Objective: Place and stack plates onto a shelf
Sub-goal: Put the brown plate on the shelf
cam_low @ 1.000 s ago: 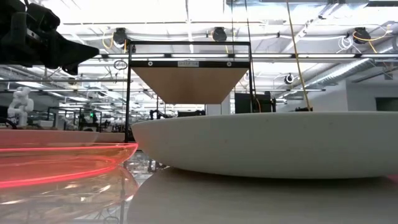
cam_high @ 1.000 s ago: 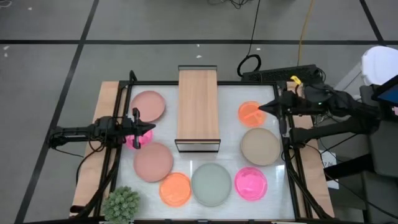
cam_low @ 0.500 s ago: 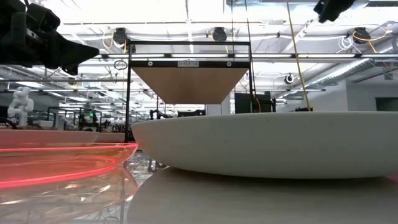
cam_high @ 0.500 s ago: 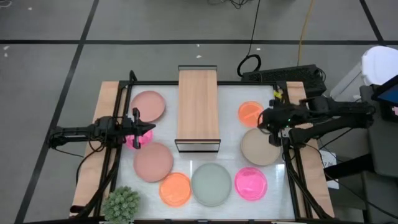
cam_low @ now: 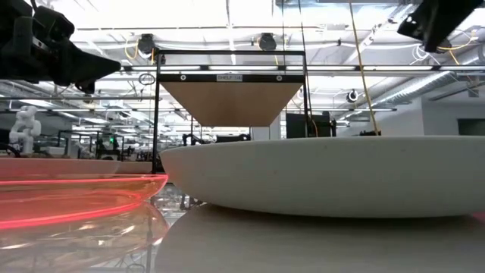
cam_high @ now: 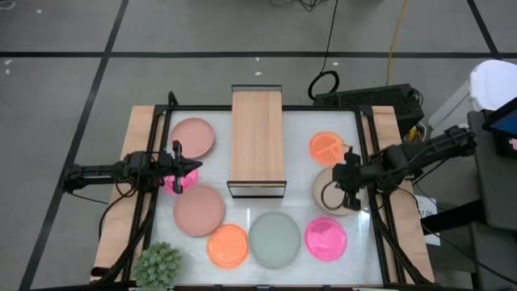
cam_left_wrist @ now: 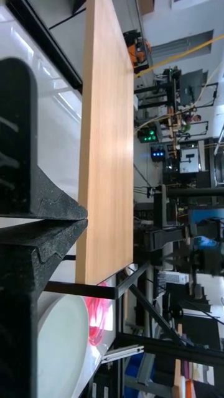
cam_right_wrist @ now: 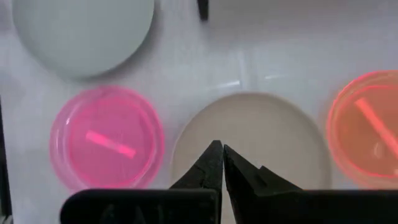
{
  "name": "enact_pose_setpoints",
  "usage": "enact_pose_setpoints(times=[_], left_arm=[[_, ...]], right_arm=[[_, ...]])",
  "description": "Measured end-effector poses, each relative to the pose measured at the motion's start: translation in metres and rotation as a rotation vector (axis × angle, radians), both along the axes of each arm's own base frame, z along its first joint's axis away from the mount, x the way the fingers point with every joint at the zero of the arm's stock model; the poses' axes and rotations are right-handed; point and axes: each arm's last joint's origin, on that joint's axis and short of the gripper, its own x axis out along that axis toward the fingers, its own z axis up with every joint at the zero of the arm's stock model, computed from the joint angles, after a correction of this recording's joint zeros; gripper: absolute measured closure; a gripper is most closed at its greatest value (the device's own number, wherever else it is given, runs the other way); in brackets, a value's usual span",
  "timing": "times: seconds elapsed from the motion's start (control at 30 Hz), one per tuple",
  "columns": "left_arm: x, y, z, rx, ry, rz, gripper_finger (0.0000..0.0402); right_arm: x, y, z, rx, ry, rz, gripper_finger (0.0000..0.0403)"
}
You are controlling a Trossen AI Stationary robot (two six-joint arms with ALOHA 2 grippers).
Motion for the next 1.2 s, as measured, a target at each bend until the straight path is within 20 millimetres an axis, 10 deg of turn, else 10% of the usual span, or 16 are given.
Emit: enact_pose_setpoints(times=[1.2], left_arm=[[0.000, 0.000, -0.001, -0.006, 0.006, 0.000, 0.0398]], right_arm=[[-0.011, 0.041, -0.129, 0.142, 0.092, 0.157, 0.0287]])
